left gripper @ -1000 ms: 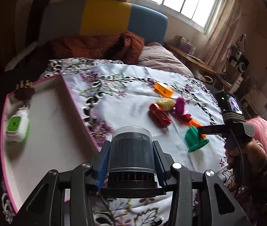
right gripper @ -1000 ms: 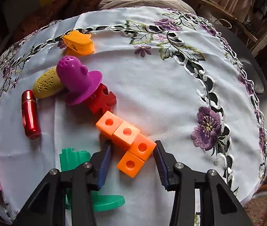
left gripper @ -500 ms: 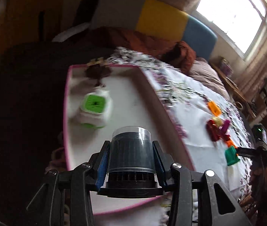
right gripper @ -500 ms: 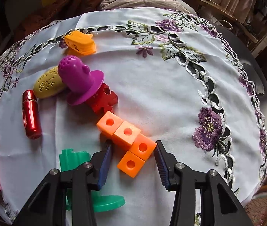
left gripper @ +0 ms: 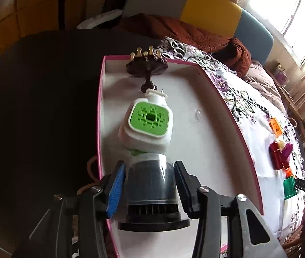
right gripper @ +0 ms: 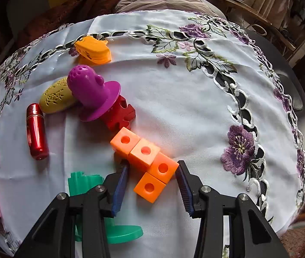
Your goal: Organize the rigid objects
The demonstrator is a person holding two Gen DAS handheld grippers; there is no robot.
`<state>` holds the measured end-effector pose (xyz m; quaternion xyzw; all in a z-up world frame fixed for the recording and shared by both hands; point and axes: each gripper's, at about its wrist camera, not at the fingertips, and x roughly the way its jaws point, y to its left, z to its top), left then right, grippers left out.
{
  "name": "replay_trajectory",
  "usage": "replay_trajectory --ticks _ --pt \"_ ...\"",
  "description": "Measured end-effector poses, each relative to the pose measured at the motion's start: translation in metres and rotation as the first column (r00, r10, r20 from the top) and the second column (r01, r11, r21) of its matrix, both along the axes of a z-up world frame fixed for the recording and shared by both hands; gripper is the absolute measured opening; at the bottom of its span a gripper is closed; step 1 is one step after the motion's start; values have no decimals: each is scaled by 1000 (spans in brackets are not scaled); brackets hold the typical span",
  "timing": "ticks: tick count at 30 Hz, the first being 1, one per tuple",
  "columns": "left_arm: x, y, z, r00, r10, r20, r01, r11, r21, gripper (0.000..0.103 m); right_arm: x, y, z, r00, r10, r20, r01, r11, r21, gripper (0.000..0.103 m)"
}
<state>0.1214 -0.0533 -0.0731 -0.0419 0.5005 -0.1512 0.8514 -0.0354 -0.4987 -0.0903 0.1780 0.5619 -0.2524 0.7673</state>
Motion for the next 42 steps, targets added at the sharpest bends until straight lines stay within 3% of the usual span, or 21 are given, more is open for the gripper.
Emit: replay_trajectory --ticks 3,8,18,31,42 --pt "-9 -1 9 999 9 50 -10 1000 29 62 1 1 0 1000 5 -2 -5 1000 -8 46" --pt "-22 6 19 993 71 95 -78 995 66 62 0 1 1 1000 7 -1 -7 1000 -18 45" --pt "-49 29 36 982 134 133 -141 989 40 62 -4 -2 3 1000 -22 19 22 1000 -19 44" --pt "-64 35 45 981 116 156 -119 993 12 62 -16 -8 34 978 -75 193 92 993 -77 44" --pt "-68 31 45 986 90 141 -90 996 -6 62 -8 16 48 950 32 311 -30 999 -10 44"
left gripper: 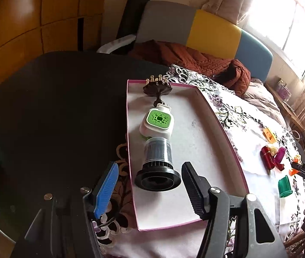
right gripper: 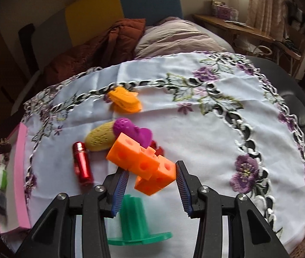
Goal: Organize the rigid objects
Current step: 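Carry the orange cubes into the tray and open the right tool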
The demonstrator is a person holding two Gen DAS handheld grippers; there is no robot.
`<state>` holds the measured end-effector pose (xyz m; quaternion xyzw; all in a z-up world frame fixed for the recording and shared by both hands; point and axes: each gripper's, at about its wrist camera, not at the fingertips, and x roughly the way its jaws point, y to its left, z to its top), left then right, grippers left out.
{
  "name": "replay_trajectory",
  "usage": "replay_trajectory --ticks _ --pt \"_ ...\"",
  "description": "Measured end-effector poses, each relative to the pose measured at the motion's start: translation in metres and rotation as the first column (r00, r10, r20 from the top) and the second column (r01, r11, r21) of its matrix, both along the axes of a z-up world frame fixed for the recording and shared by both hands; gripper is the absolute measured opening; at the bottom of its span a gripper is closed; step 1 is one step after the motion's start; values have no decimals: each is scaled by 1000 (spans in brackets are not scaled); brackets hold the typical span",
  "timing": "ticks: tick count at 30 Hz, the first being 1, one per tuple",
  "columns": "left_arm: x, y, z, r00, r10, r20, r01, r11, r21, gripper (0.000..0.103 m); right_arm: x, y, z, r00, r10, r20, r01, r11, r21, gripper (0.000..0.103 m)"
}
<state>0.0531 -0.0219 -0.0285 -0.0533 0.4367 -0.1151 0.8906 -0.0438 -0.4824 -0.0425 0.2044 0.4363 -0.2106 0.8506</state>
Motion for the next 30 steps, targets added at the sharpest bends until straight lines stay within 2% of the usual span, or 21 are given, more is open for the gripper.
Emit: replay_trajectory --ticks 4,8,12,18,22,28,30 --pt "4 6 -3 1000 10 -23 -11 999 -39 62 14 26 10 997 70 30 -70 997 14 44" --pt "5 10 -6 999 19 -43 -21 998 -55 62 44 73 19 980 186 69 -190 981 50 44" --pt "4 15 -4 999 22 -30 -23 998 -55 62 87 140 23 936 341 93 -347 935 68 44" --pt "7 31 -5 998 61 -29 -62 996 -70 62 148 237 25 849 520 96 -526 848 66 44" --pt "12 39 -11 996 78 -48 -82 994 -77 61 187 281 18 807 588 53 -590 806 44 44" --pt "16 45 -18 994 84 -68 -90 993 -78 61 250 317 -17 789 607 -90 -609 793 14 45" --pt "16 46 -20 994 84 -74 -89 993 -73 61 262 322 -27 790 601 -123 -607 794 -18 48"
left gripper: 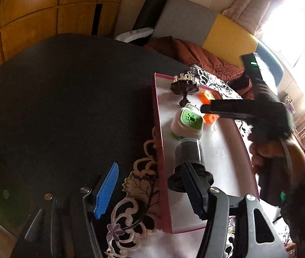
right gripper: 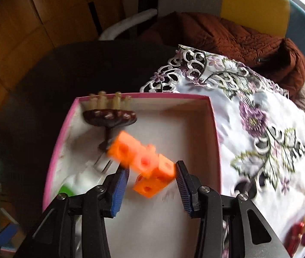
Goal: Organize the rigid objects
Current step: 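Carry the orange cubes into the tray and open the right tool, then withdraw both tools from the tray back toward the remaining toys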
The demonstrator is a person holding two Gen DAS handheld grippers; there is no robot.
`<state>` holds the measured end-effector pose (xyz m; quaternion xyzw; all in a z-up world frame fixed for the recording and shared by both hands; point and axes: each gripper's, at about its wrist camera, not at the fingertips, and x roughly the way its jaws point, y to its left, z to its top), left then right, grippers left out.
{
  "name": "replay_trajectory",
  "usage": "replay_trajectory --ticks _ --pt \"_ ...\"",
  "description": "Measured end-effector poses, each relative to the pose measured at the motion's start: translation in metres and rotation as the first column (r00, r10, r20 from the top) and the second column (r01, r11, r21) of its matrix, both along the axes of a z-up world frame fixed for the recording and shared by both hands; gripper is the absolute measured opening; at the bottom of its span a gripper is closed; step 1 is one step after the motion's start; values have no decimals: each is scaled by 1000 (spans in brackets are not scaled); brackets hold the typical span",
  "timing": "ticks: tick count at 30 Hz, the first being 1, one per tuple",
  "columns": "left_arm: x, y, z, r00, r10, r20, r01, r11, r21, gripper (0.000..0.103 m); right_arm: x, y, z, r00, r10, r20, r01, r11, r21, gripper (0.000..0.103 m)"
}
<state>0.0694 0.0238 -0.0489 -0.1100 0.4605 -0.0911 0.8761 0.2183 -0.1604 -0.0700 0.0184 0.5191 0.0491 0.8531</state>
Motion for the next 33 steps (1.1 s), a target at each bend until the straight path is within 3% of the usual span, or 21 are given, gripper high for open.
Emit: replay_trajectory --ticks 2,6,8,17,26,33 --pt "0 2 -2 1000 3 0 -3 1000 3 61 5 1 -8 1000 -8 -15 7 1000 -27 58" --pt "1 6 -2 1000 13 2 -13 1000 0 61 -3 -6 -8 1000 -6 -5 5 1000 -8 60" --pt "2 6 -1 1000 16 10 -16 1000 6 61 -11 -9 -3 1000 0 15 0 1000 -3 68" --pt "-9 3 9 999 17 32 -18 1000 12 61 -54 -26 31 993 -17 115 12 999 45 82" --pt "-21 -14 21 998 -29 63 27 999 35 62 -103 -47 64 973 -34 226 23 998 54 93" --pt "-27 -30 26 995 -74 71 70 996 56 62 -135 -91 80 959 -89 270 80 996 44 97"
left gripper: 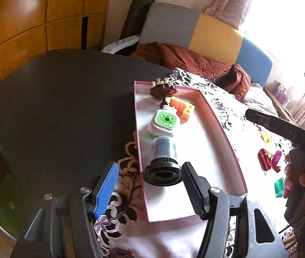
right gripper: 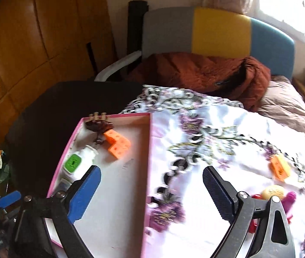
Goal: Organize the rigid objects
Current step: 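Withdraw both tools from the tray back toward the remaining toys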
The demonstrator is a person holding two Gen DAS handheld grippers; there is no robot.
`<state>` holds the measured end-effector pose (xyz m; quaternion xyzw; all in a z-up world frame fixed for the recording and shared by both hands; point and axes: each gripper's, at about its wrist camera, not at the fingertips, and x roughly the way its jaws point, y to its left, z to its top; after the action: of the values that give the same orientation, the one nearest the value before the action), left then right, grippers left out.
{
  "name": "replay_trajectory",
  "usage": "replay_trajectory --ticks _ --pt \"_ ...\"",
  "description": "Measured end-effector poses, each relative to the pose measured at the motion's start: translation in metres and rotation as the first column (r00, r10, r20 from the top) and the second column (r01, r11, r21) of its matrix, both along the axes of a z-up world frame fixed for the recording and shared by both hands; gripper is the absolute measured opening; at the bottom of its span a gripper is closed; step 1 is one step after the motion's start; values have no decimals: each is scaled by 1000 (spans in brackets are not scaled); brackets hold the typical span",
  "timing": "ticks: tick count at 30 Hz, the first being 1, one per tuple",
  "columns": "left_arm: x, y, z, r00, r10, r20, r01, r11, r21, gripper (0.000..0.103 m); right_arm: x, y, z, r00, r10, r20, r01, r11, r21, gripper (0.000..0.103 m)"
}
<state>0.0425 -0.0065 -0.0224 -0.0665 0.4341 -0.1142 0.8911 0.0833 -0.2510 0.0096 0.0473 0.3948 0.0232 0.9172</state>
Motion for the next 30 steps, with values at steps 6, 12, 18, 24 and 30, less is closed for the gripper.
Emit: replay_trajectory --ticks 6,12,18,24,30 --pt "-4 -18 4 999 -48 7 48 999 17 62 -22 -59 11 994 -107 31 108 994 -17 98" --pt "-6 -40 8 993 -118 18 117 993 23 62 -45 -145 19 959 -277 60 280 958 -59 101" --pt "-4 -78 14 979 -205 19 205 979 14 62 -75 -253 3 829 -556 61 558 830 -22 103" --pt "-6 -128 14 951 -310 -1 309 950 42 62 -114 -335 -44 651 -754 -88 754 628 193 99" --pt "-9 -197 7 889 -458 -19 457 883 110 62 -122 -348 -51 633 -760 -147 761 578 293 102"
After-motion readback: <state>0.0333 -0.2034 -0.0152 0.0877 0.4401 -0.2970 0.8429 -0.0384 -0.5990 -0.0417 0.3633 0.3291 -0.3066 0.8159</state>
